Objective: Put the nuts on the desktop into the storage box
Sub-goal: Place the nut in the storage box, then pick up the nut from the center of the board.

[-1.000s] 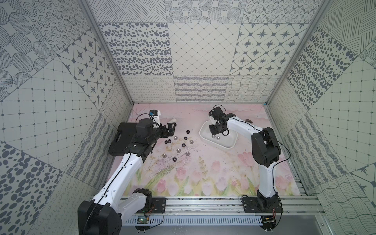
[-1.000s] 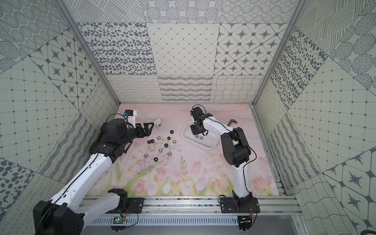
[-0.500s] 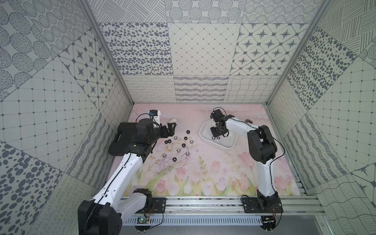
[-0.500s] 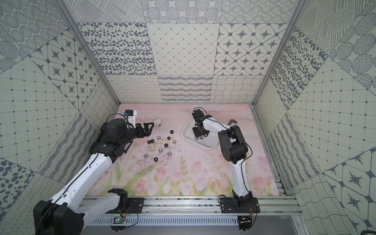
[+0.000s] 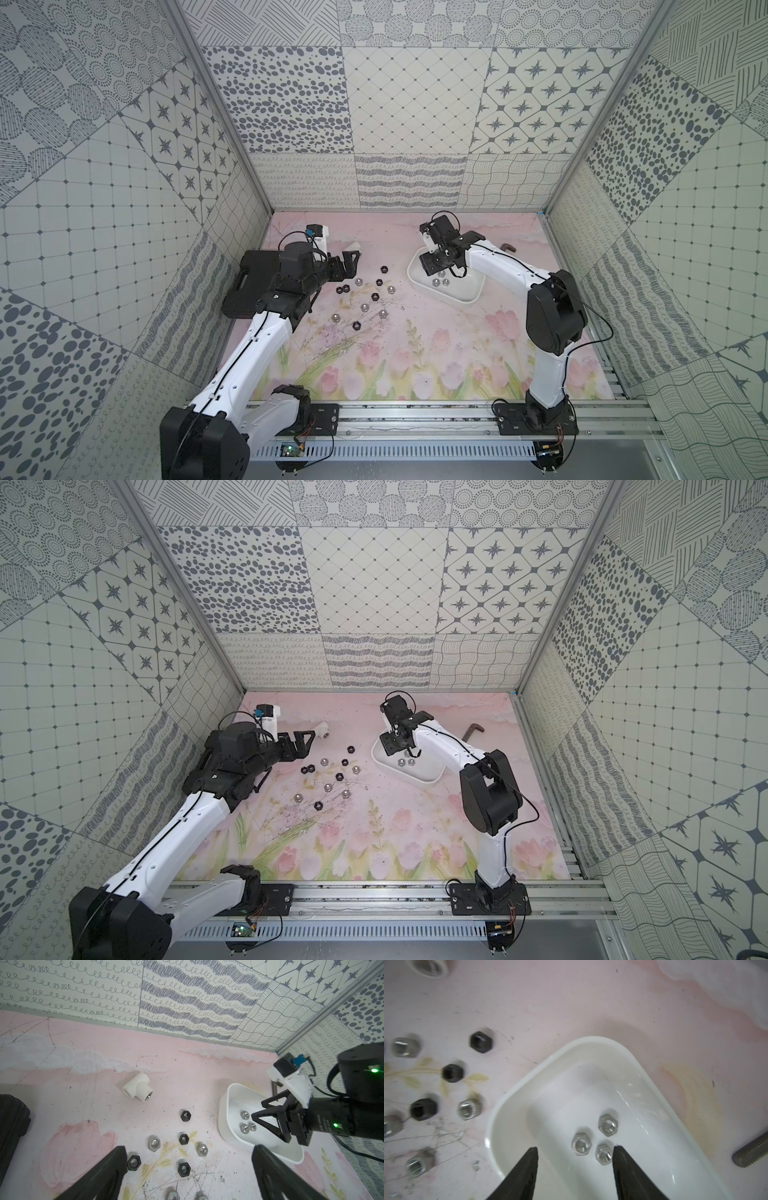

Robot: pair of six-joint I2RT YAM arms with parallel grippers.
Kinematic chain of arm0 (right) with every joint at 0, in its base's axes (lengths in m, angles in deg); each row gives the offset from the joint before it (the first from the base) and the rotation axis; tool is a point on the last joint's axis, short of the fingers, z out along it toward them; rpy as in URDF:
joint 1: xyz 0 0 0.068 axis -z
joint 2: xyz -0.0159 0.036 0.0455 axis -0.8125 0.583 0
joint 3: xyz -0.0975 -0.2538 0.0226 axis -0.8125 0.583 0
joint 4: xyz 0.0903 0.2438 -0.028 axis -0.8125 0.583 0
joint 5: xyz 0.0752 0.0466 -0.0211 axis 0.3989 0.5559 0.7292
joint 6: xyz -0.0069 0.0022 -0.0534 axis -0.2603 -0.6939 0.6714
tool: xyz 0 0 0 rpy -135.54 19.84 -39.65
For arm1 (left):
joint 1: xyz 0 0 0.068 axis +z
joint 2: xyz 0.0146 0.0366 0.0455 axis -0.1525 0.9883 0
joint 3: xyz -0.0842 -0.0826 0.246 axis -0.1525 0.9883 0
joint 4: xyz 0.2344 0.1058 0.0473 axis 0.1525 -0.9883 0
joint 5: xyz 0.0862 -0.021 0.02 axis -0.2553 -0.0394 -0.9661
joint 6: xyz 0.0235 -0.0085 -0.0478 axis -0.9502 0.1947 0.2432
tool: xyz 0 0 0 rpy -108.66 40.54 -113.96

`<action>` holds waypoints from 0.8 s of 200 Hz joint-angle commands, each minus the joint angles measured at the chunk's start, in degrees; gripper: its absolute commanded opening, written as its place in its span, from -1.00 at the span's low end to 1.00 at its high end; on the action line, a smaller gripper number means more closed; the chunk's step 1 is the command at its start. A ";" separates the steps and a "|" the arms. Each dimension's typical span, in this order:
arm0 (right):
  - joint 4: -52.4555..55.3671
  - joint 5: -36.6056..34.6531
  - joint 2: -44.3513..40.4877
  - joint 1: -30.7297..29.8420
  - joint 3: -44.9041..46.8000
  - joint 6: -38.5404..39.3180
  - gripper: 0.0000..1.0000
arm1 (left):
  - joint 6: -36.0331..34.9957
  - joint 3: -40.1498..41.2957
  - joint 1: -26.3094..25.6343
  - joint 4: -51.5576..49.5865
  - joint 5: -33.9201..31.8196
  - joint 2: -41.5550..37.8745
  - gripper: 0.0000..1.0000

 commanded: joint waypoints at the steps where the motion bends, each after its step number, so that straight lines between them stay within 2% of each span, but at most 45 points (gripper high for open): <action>1: -0.73 3.93 -0.60 -5.81 0.02 2.52 0.23 | -1.09 -0.47 -0.02 -0.07 -0.07 0.05 0.98; 70: 2.67 7.81 7.69 -14.23 -2.74 1.88 0.19 | -1.00 -0.36 0.05 -0.23 0.02 -0.14 0.98; 160: 5.18 8.63 14.43 -17.64 -7.73 1.20 0.21 | -1.00 -0.01 -0.02 -0.24 -0.26 -0.41 0.98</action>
